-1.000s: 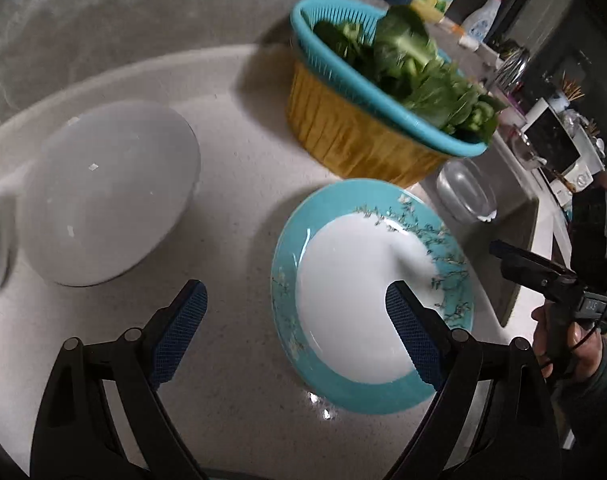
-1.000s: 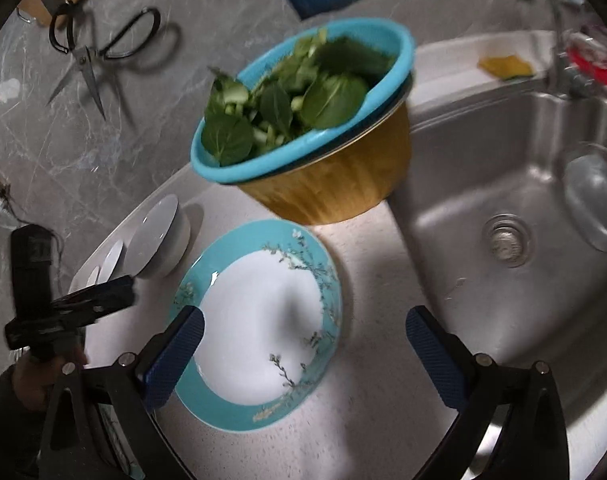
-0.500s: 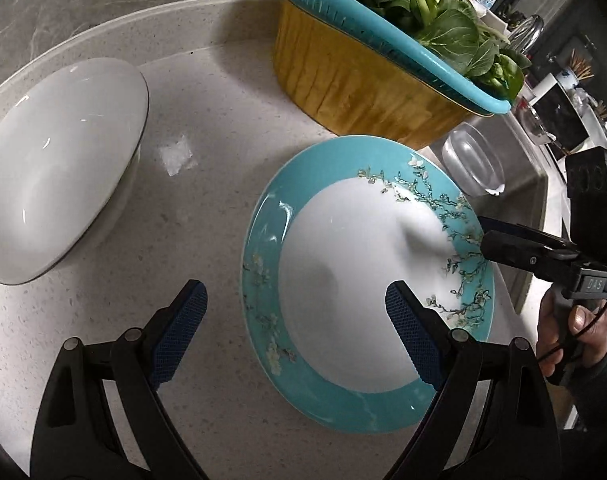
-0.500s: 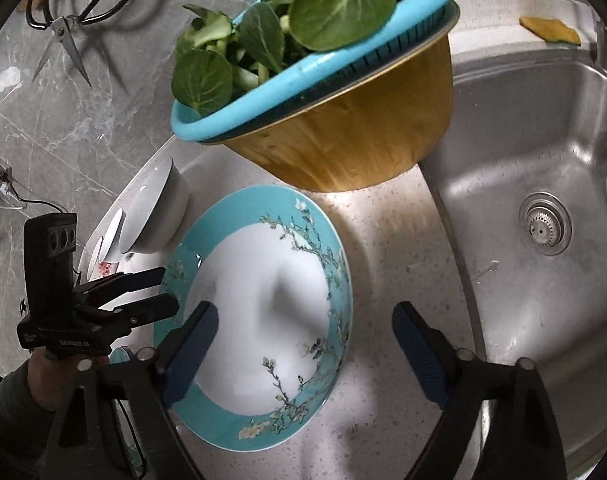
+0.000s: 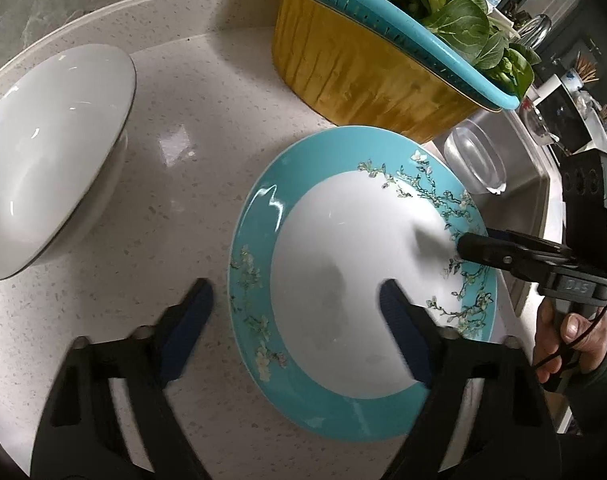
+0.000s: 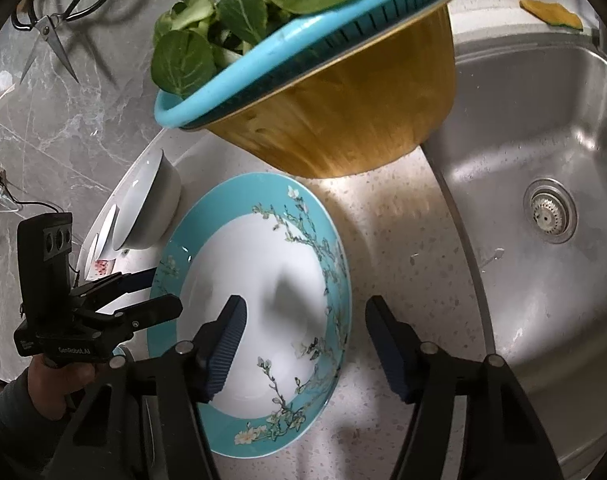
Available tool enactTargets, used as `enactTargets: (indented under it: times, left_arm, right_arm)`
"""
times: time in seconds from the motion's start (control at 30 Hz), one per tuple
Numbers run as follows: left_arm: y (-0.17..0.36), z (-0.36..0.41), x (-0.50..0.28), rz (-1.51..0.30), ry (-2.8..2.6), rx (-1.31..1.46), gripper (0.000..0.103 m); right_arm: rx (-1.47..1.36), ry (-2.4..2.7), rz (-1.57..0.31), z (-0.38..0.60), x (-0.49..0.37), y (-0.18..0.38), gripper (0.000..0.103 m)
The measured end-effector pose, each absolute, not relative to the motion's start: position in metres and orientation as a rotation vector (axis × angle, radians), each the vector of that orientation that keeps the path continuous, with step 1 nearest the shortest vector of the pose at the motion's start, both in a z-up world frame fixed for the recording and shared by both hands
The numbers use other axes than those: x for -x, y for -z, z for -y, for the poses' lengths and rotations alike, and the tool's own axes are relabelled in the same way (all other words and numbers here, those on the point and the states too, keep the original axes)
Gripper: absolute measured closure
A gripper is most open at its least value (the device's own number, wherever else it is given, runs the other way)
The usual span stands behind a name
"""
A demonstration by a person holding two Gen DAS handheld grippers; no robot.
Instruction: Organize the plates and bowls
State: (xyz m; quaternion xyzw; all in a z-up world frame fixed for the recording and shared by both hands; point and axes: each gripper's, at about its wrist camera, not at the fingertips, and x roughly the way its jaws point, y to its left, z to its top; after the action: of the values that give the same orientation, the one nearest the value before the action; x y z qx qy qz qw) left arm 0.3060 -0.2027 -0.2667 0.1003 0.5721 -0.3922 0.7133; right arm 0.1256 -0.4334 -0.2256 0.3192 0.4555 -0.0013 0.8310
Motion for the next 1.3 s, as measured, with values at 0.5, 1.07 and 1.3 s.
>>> enactTargets:
  times: [0.5, 1.07, 1.3]
  left_arm:
    - [0.275, 0.194, -0.323, -1.312, 0.791, -0.199, 0.087]
    - [0.26, 0.182, -0.32, -1.305, 0.794, -0.181, 0.087]
    - [0.242, 0.163, -0.317, -1.296, 0.785, -0.161, 0.087]
  right_arm:
    - [-0.723, 0.047, -1.008, 0.446, -0.125, 0.237, 0.092]
    - [-0.718, 0.051, -1.008, 0.441, -0.125, 0.231, 0.092]
    - [-0.707, 0.037, -0.995, 0.431, -0.125, 0.214, 0.091]
